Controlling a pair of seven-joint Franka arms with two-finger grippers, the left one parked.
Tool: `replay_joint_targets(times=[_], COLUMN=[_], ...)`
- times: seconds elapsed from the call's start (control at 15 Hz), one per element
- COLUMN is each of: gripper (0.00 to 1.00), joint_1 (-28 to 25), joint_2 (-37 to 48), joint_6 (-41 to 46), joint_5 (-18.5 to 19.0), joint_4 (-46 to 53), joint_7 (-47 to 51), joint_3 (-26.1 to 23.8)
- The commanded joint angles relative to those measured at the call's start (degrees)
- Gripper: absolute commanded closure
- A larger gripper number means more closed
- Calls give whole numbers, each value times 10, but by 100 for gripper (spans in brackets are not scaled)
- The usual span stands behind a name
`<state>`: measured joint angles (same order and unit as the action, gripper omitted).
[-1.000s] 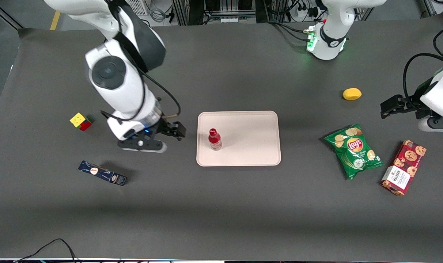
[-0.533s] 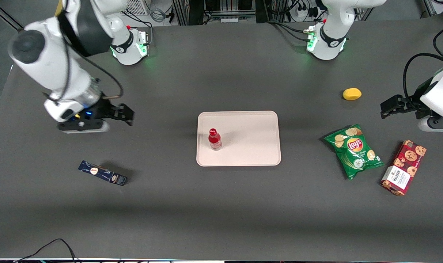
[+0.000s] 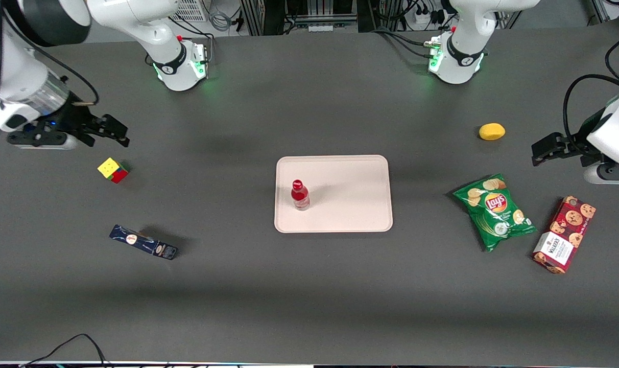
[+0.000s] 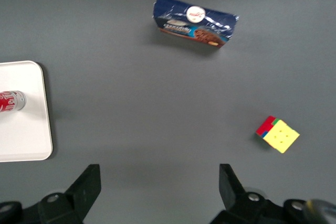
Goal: Place coke bottle on tray
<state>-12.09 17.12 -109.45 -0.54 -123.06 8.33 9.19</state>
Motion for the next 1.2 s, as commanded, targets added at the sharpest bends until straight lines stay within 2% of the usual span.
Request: replay_joint_targets(times=[0.0, 0.27, 0.47, 0.87, 1.13], gripper=[0, 0, 0, 0, 0], joint_1=[-3, -6, -9, -10, -9], joint_2=[4, -37, -45, -45, -47], joint_6=[11, 23, 29, 87, 89], joint_5=[0, 28, 50, 49, 48], joint_4=[23, 92, 102, 144, 147], joint_7=[-64, -77, -78, -79, -80], joint_3=[34, 42, 41, 39, 43])
